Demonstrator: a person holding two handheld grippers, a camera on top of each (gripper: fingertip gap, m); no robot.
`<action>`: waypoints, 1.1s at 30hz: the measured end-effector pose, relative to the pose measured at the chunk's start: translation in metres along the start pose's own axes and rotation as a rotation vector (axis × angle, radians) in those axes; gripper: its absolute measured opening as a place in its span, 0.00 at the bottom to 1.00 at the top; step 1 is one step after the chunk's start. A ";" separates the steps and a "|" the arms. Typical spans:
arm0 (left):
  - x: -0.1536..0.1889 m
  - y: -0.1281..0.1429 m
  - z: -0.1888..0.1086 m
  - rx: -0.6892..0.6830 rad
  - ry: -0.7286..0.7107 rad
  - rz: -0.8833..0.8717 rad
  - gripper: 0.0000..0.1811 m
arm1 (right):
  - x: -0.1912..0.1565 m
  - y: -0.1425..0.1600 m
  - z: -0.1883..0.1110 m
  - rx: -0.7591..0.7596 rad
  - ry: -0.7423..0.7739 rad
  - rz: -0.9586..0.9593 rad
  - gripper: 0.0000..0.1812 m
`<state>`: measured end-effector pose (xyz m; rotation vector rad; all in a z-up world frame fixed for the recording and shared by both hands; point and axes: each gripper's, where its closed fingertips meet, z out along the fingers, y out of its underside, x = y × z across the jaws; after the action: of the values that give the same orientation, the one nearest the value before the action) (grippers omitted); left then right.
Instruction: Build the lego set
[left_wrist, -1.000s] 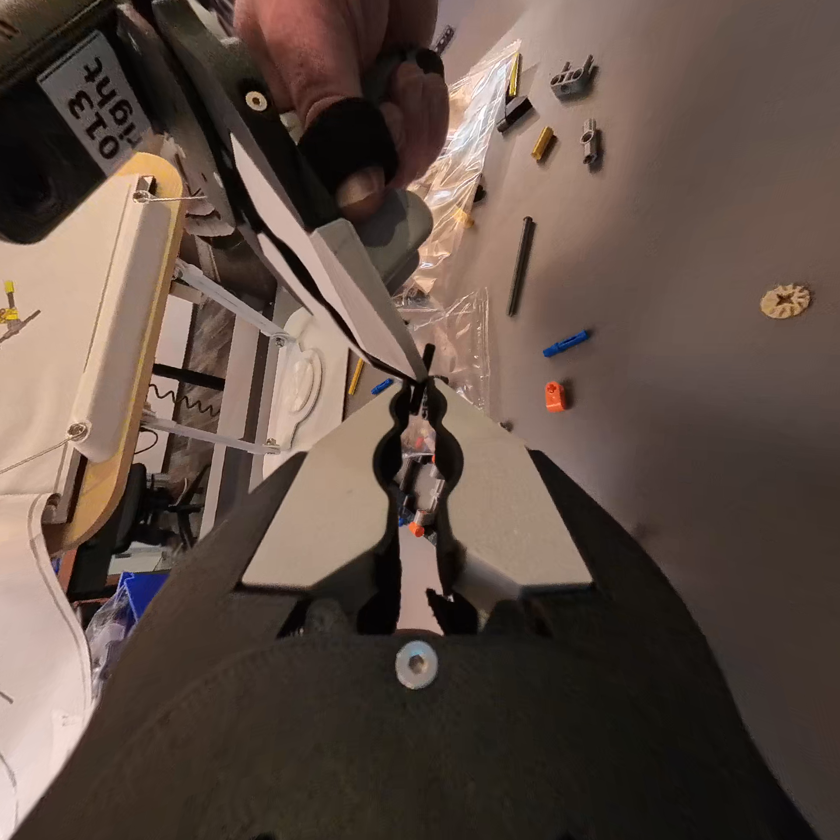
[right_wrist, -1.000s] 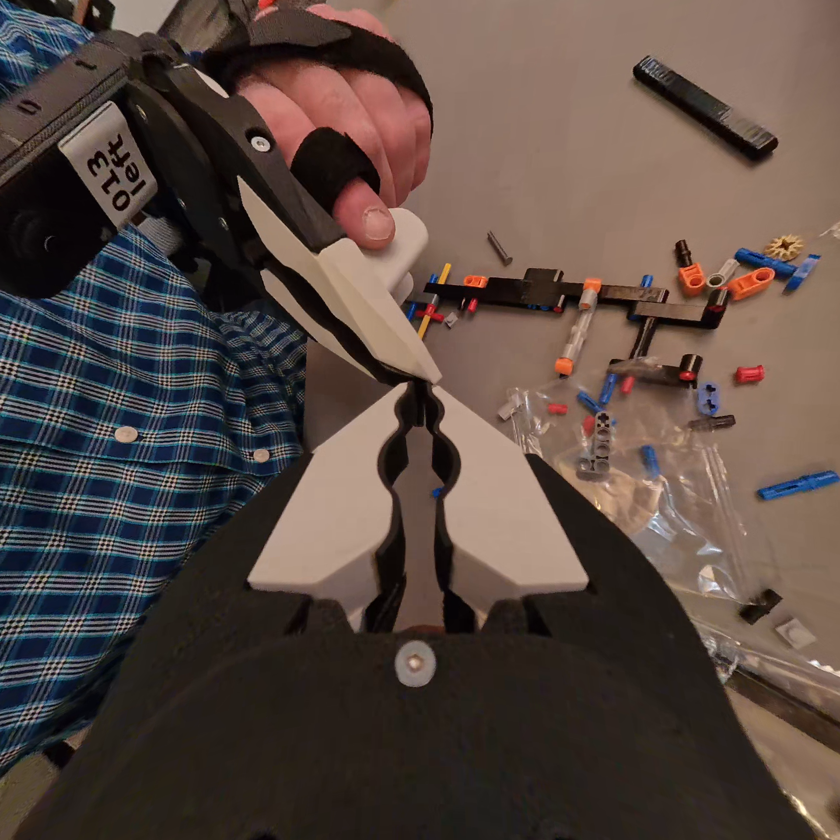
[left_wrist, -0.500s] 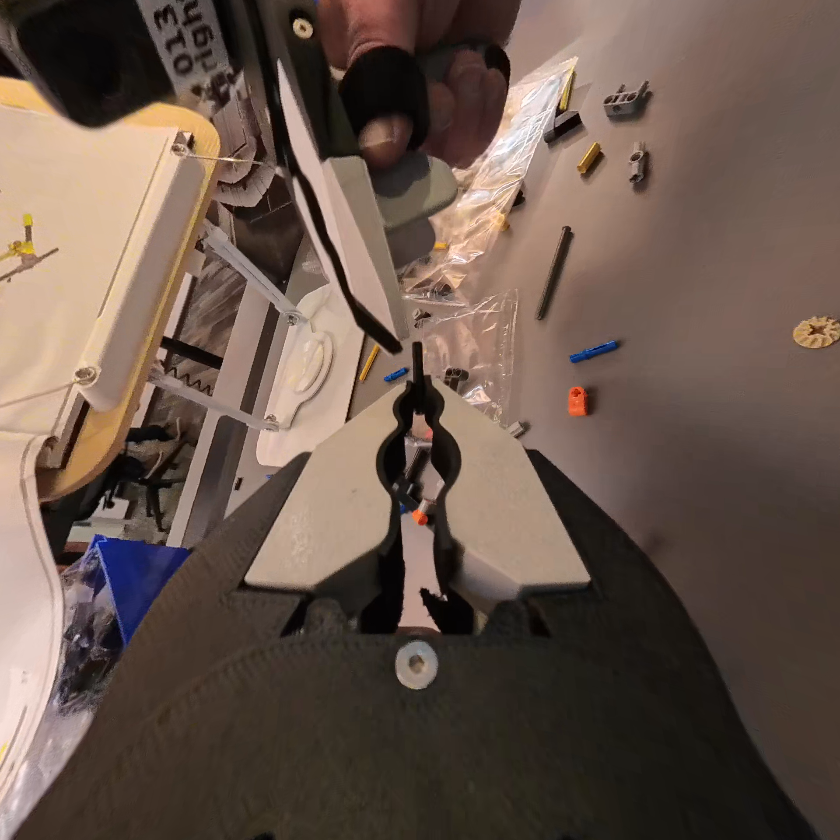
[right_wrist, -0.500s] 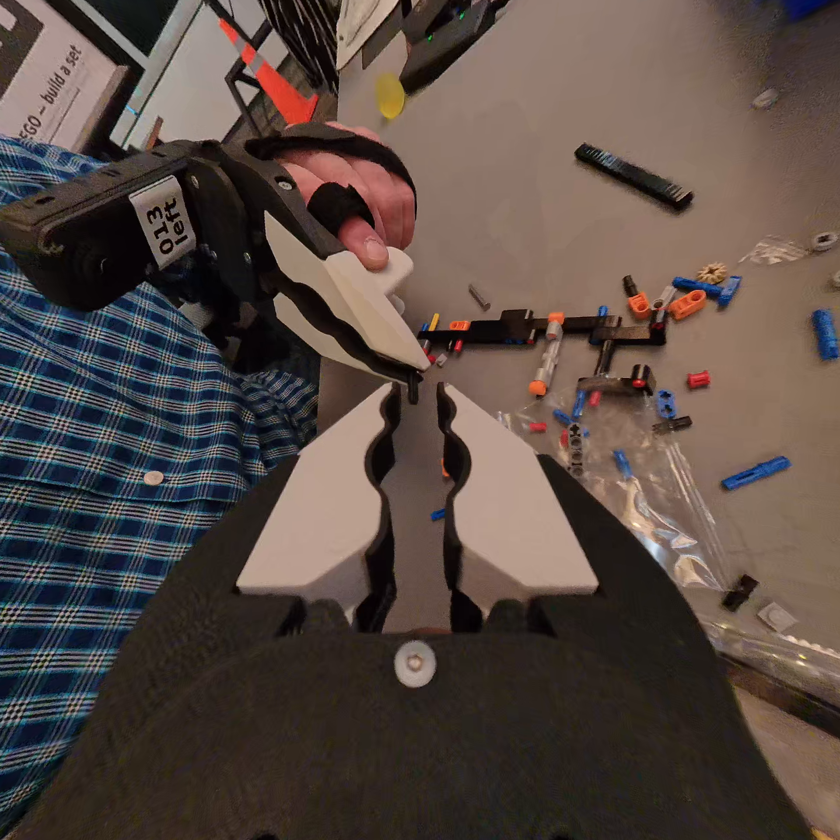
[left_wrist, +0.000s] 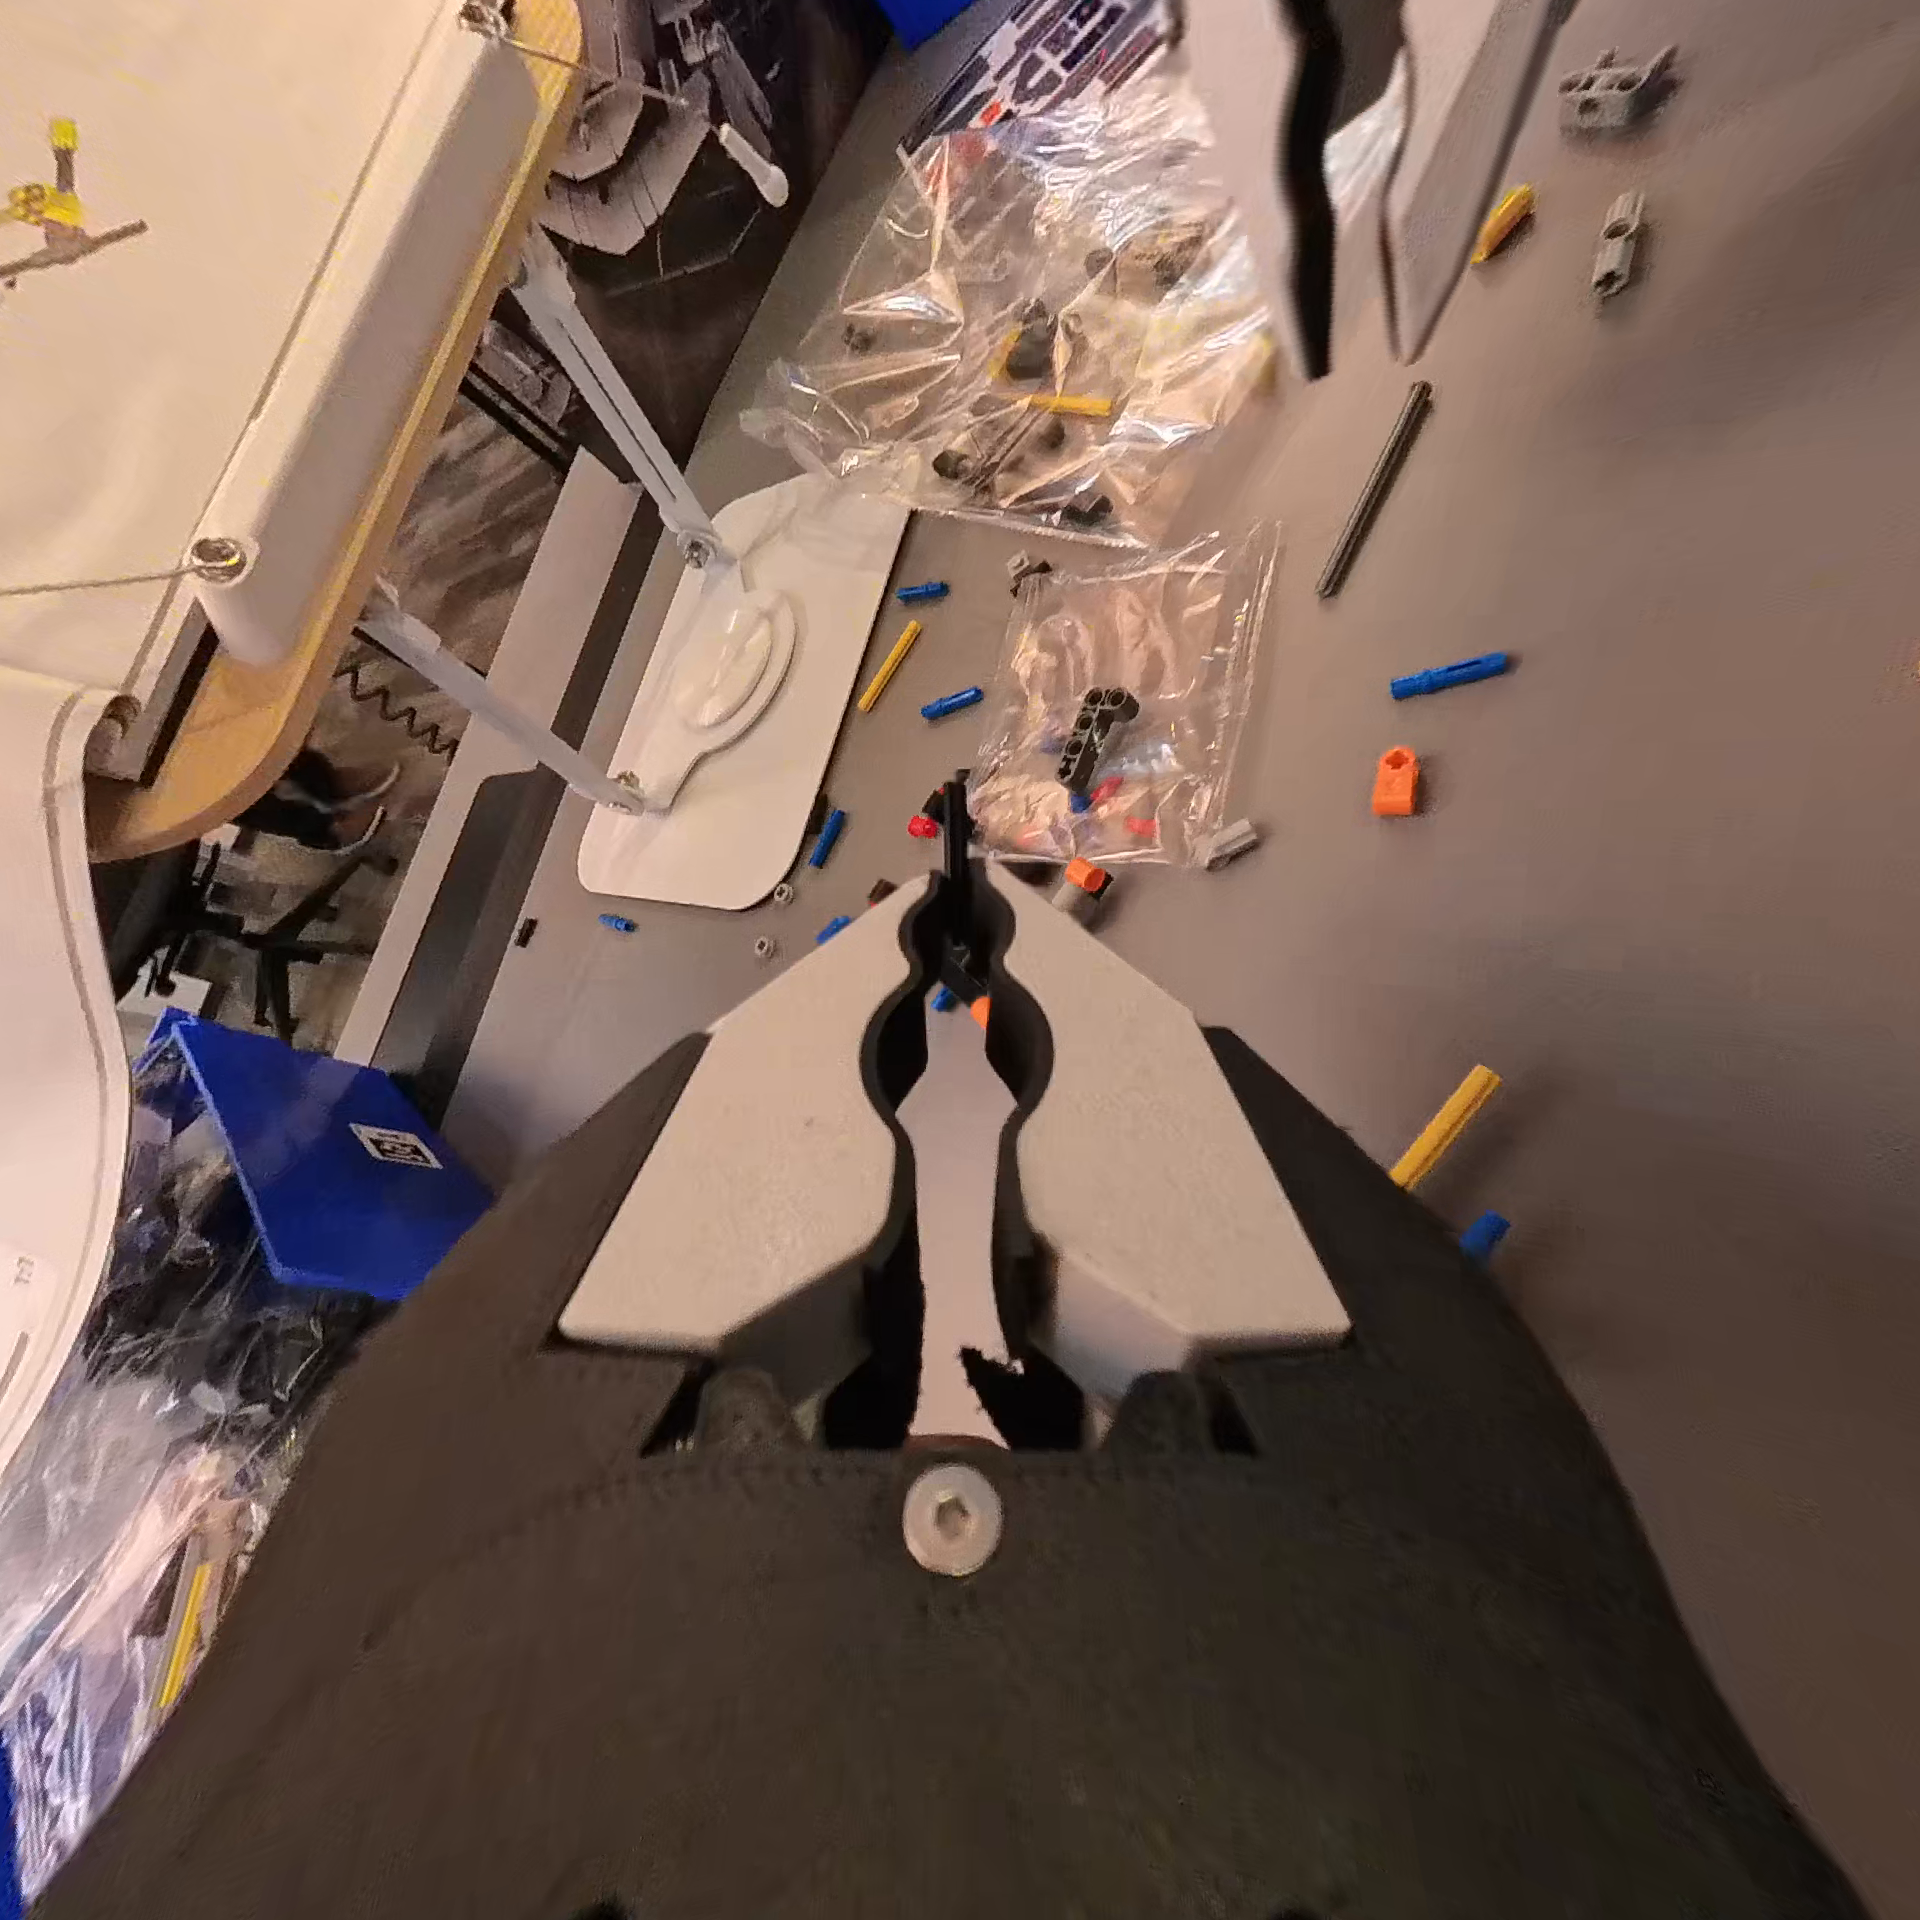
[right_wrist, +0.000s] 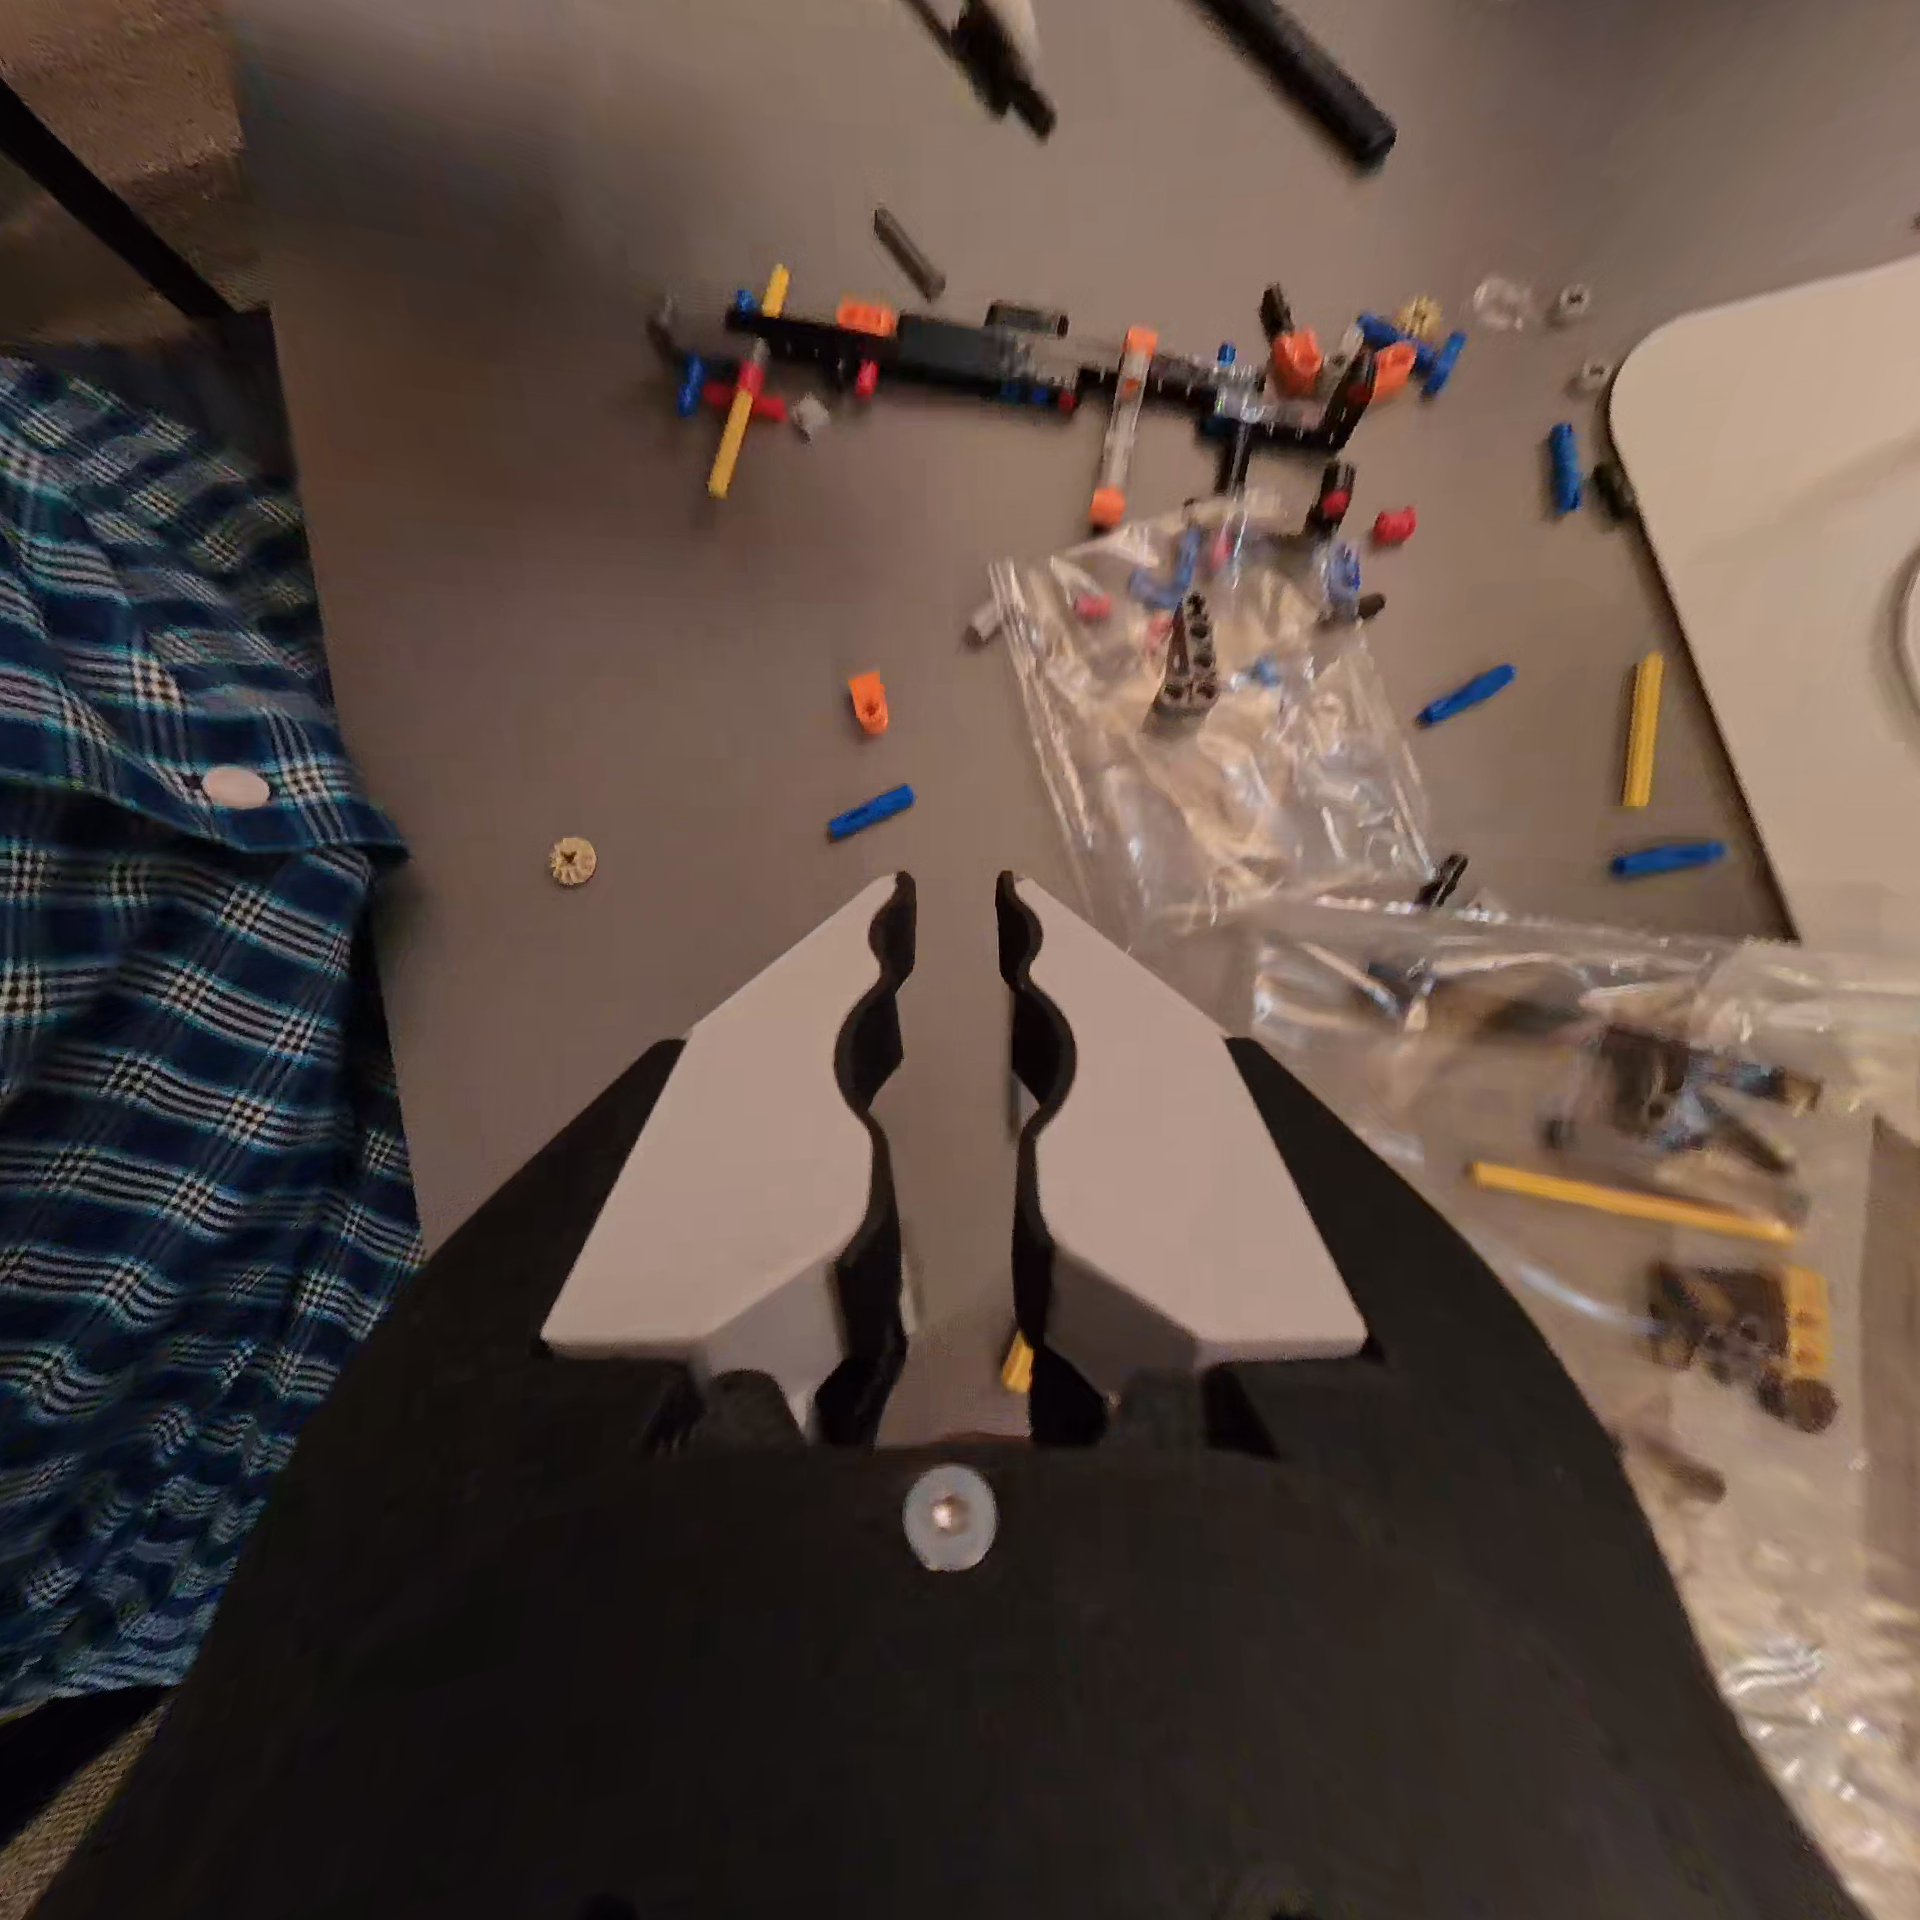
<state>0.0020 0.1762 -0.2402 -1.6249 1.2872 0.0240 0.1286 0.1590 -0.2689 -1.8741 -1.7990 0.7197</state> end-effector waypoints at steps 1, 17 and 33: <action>0.000 0.001 -0.001 -0.006 0.001 -0.002 0.00 | -0.002 0.005 -0.002 -0.004 0.009 0.014 0.08; 0.020 -0.011 0.004 0.016 0.069 -0.028 0.00 | -0.012 0.111 -0.018 -0.198 0.142 -0.060 0.06; 0.026 -0.018 0.007 0.018 0.095 -0.028 0.00 | -0.010 0.078 -0.008 -0.093 0.117 -0.069 0.03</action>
<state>0.0300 0.1609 -0.2464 -1.6447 1.3326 -0.0825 0.1935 0.1450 -0.3119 -1.8619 -1.8406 0.4991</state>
